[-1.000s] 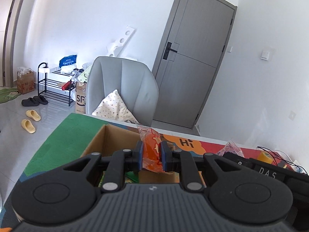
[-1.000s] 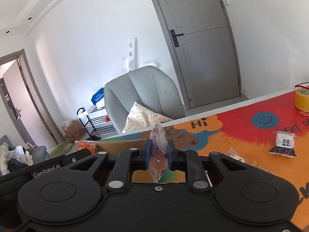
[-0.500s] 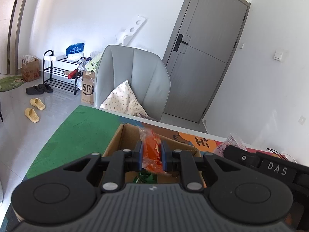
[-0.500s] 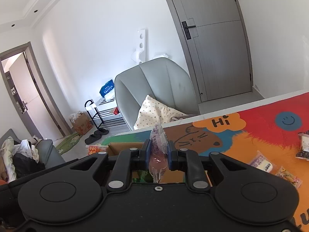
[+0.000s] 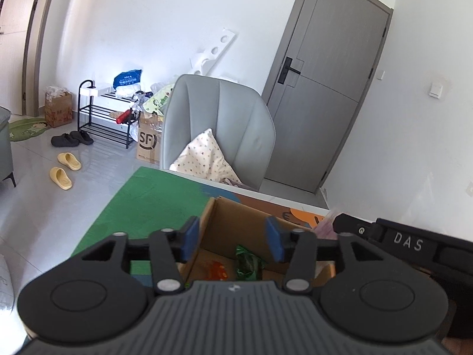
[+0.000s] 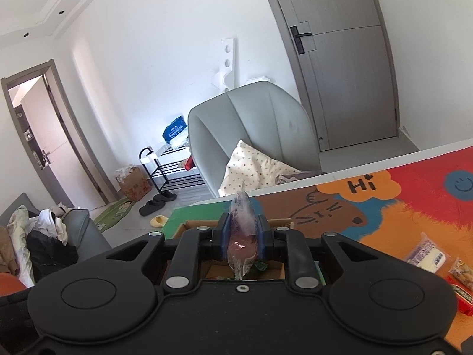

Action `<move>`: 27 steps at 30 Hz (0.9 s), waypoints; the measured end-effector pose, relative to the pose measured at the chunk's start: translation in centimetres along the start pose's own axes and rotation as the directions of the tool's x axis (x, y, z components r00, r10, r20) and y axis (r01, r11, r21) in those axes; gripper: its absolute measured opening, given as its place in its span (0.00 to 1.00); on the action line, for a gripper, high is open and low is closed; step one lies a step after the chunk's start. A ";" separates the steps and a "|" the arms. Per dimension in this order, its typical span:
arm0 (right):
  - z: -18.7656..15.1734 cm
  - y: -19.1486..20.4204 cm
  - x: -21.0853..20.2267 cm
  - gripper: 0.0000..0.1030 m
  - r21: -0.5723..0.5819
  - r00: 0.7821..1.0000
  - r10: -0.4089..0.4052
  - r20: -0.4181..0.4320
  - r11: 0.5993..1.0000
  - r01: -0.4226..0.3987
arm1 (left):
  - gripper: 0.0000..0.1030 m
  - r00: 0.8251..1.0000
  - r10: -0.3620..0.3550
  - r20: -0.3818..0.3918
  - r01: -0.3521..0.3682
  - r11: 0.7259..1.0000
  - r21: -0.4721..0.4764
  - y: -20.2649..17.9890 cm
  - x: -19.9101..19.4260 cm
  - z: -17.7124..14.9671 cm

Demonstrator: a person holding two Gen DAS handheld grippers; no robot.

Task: Organize snacks
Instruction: 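Open both grippers to release the snacks into the box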

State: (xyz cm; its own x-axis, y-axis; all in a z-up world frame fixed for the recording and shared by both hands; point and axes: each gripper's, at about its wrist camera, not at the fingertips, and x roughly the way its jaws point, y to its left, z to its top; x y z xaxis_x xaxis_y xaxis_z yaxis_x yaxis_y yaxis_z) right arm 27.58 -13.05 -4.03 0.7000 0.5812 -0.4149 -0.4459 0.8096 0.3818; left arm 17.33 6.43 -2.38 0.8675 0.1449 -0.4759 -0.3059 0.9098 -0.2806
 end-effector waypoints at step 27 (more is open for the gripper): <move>-1.8 -4.3 -7.1 0.86 0.022 0.990 -0.142 0.014 0.990 0.142 | 0.99 0.998 0.057 -0.005 -0.056 0.997 0.055 -4.0 -2.8 -2.6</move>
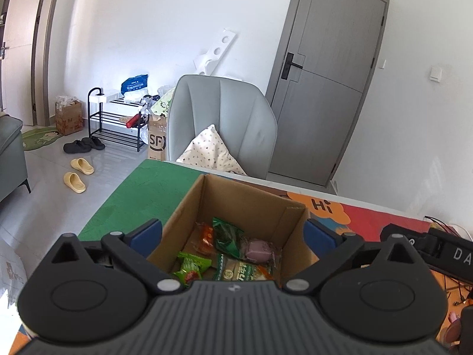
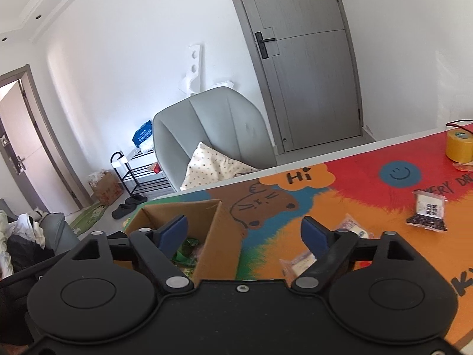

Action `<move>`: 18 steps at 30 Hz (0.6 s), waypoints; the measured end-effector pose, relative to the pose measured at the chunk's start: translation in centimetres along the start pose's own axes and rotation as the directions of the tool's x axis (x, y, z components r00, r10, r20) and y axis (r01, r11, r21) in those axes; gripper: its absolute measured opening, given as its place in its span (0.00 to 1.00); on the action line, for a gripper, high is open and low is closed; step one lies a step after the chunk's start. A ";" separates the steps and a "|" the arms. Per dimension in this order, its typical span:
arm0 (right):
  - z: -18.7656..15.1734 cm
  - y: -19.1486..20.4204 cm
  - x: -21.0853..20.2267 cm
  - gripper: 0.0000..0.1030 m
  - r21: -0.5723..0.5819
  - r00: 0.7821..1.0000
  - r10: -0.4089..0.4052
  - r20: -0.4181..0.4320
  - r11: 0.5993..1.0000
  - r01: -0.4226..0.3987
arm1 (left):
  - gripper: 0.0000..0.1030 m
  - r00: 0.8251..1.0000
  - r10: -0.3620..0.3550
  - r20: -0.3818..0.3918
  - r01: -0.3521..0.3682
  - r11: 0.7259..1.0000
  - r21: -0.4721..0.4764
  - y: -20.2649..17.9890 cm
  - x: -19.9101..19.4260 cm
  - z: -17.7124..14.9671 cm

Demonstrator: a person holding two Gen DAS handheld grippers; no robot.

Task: Organize snacks
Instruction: 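Open both grippers to release the snacks into the box, then move both grippers back toward the remaining snacks on the table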

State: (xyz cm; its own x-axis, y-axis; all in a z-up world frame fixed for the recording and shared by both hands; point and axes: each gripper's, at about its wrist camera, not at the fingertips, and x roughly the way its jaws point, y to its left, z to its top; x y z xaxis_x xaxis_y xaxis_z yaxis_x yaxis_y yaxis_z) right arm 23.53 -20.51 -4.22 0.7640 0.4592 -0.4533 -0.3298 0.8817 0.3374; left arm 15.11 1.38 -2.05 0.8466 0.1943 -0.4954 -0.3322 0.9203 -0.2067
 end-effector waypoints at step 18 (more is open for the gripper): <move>-1.4 -5.9 -3.8 1.00 0.050 0.992 -0.125 0.009 0.991 0.125 | 1.00 0.996 -0.081 -0.044 0.084 0.993 0.080 -4.4 -1.2 -1.8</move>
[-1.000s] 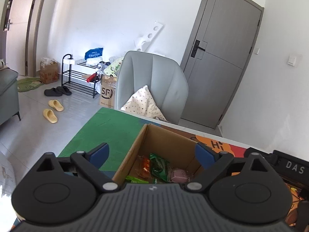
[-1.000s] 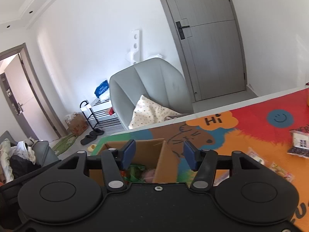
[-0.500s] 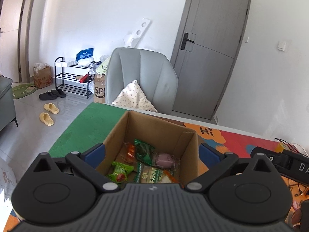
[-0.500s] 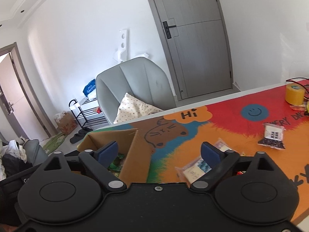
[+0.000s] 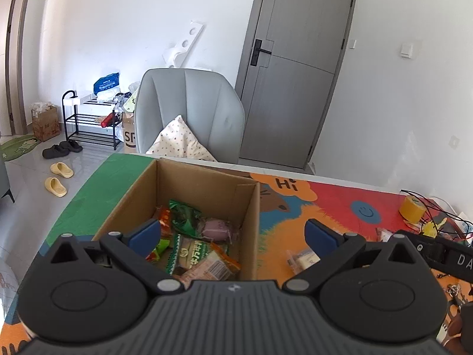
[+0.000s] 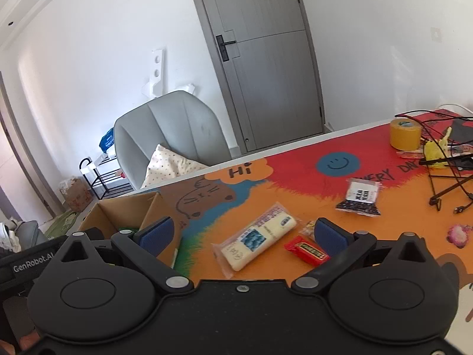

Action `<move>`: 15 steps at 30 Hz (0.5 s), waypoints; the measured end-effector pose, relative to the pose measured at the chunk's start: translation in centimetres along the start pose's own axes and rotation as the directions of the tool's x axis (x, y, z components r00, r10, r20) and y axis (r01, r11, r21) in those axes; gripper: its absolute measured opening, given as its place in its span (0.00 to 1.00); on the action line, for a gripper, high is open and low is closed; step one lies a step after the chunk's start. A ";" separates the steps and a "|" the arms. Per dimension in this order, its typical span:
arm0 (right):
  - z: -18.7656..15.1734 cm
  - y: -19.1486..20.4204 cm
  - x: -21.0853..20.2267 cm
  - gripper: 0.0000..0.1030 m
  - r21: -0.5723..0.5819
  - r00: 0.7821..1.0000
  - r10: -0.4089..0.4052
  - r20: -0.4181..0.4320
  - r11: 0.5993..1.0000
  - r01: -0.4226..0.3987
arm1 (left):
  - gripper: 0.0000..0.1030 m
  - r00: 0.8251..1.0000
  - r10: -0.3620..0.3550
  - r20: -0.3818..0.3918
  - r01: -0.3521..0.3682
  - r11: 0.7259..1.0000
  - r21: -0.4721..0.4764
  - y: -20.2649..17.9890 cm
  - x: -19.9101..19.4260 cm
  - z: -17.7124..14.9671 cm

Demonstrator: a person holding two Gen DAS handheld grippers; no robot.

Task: Organize snacks
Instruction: 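Move both grippers back toward the remaining snacks on the table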

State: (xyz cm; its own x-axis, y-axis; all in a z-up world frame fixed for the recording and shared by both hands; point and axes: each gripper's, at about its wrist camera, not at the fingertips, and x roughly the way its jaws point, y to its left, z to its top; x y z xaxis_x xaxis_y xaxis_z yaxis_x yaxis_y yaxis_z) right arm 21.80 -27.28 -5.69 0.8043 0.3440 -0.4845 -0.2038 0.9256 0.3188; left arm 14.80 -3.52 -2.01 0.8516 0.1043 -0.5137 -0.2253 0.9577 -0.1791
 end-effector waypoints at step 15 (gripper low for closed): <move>-0.2 -5.9 -1.0 1.00 0.074 0.998 -0.065 0.006 0.995 0.064 | 1.00 0.997 -0.068 -0.027 0.069 0.996 0.057 -4.7 1.0 -0.5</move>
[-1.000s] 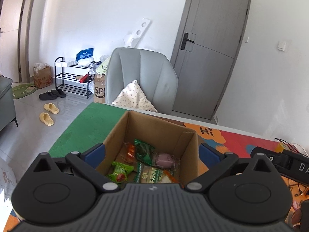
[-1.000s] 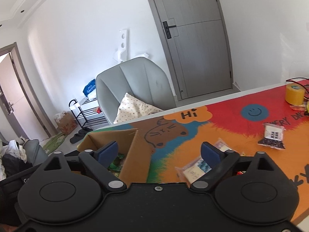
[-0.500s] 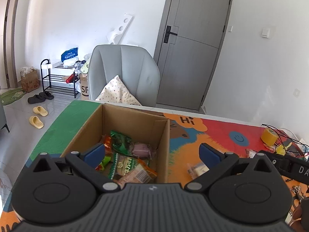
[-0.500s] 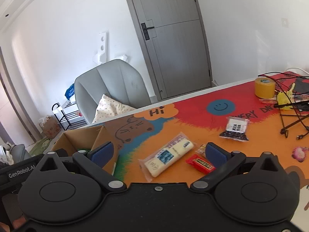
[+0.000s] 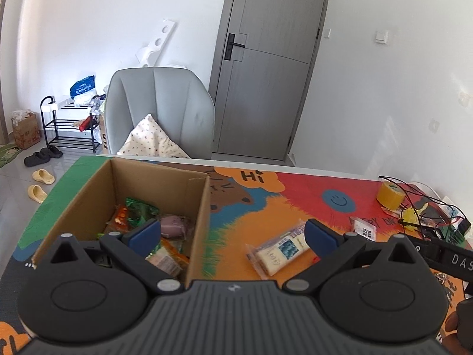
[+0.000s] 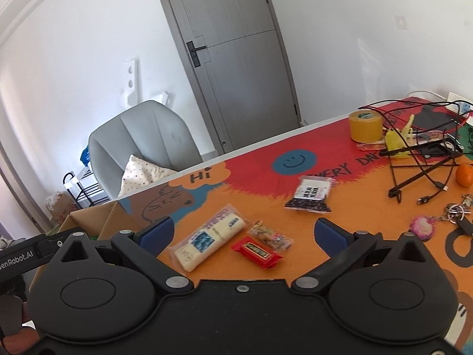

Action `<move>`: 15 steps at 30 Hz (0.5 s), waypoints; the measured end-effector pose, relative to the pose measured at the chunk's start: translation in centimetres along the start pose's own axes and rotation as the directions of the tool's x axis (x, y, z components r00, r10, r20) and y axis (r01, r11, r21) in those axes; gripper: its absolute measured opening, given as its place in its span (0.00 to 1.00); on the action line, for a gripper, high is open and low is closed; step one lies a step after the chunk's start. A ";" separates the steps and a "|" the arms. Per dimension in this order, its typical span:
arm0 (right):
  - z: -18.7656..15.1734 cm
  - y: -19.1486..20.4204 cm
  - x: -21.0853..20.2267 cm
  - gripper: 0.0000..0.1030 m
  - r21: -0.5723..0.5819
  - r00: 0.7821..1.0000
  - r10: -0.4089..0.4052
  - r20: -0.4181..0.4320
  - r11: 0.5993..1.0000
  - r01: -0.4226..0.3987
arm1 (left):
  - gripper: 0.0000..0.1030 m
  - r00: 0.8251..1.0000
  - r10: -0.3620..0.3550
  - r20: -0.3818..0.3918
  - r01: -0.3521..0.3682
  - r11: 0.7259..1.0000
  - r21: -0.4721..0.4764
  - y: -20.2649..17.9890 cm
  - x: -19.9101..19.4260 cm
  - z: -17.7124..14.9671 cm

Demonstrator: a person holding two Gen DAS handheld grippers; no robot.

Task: Organize snacks
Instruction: 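Move both grippers back toward the remaining snacks on the table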

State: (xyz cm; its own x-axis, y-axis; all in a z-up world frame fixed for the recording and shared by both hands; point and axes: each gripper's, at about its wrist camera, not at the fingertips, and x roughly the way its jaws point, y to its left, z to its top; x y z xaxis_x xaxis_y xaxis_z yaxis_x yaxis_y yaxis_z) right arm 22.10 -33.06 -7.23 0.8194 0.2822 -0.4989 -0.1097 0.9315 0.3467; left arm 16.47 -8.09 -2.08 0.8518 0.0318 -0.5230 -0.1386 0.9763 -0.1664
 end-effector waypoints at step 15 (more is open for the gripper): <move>-0.3 -3.5 1.4 0.91 0.017 0.999 -0.032 -0.018 0.999 0.032 | 1.00 0.998 -0.047 -0.049 0.049 0.998 0.036 -3.3 3.3 -0.8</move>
State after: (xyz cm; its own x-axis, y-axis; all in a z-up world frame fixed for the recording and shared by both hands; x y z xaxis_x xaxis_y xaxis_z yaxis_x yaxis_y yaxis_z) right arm 23.45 -35.82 -9.36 0.8122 0.2566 -0.5239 -0.0736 0.9360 0.3443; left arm 19.34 -11.41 -3.97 0.8314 -0.0248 -0.5552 -0.0786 0.9837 -0.1615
